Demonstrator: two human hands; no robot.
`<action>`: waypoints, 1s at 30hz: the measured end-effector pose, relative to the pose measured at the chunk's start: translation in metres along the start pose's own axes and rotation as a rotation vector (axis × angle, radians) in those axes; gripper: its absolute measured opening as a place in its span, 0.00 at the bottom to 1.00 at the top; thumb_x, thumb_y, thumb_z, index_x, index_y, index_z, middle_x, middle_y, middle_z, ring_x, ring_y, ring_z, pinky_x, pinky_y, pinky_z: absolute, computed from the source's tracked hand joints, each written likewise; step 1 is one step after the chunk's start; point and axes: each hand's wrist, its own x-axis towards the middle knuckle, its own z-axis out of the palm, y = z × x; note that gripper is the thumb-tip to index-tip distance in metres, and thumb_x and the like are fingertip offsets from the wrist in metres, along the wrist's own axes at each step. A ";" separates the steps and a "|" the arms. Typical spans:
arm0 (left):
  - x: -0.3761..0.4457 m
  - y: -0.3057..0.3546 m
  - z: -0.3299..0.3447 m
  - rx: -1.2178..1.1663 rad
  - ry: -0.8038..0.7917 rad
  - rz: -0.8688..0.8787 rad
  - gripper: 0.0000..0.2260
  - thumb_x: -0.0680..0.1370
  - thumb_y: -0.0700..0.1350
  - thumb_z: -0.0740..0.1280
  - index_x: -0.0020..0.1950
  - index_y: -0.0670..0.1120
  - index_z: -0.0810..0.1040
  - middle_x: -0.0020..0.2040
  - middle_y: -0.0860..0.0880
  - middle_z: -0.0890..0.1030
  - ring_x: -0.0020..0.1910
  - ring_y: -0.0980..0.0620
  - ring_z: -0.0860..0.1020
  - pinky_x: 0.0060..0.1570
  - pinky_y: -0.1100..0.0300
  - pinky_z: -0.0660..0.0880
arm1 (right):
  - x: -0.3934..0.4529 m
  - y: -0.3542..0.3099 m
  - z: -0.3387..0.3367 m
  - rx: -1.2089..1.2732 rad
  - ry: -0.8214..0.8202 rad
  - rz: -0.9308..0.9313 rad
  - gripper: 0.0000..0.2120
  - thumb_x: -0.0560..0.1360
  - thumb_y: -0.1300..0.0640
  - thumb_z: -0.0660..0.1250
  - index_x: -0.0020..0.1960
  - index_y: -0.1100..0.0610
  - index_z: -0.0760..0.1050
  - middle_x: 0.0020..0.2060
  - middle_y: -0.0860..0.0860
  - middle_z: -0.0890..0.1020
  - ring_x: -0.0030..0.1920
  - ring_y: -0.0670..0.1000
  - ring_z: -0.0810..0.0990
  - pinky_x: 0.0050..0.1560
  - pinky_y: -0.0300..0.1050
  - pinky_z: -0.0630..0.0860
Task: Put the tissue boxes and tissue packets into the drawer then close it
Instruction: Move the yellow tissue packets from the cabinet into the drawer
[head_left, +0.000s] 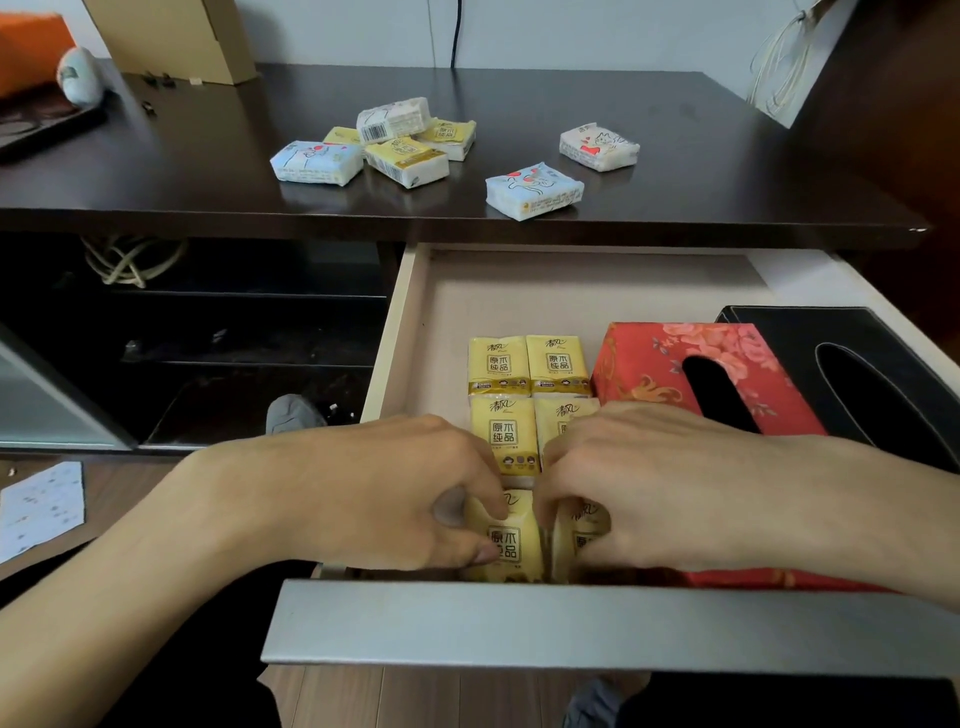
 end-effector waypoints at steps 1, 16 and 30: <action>0.000 0.000 0.000 0.000 0.009 -0.002 0.15 0.77 0.61 0.65 0.61 0.59 0.80 0.63 0.66 0.76 0.60 0.66 0.72 0.58 0.69 0.68 | 0.001 0.001 0.000 0.015 -0.004 0.006 0.15 0.73 0.42 0.69 0.59 0.43 0.80 0.49 0.43 0.82 0.55 0.50 0.80 0.55 0.52 0.78; 0.070 -0.033 -0.037 0.121 0.270 -0.212 0.22 0.81 0.56 0.63 0.71 0.45 0.73 0.69 0.46 0.75 0.68 0.46 0.73 0.66 0.48 0.69 | 0.058 0.080 -0.016 0.098 0.112 0.414 0.17 0.79 0.55 0.60 0.67 0.54 0.75 0.66 0.53 0.79 0.68 0.59 0.76 0.64 0.59 0.75; 0.099 -0.039 -0.033 0.070 0.179 -0.226 0.14 0.80 0.44 0.59 0.61 0.48 0.81 0.57 0.46 0.82 0.58 0.44 0.77 0.56 0.52 0.74 | 0.071 0.090 -0.008 0.102 0.149 0.464 0.13 0.75 0.54 0.62 0.55 0.48 0.82 0.57 0.52 0.83 0.58 0.59 0.79 0.47 0.51 0.71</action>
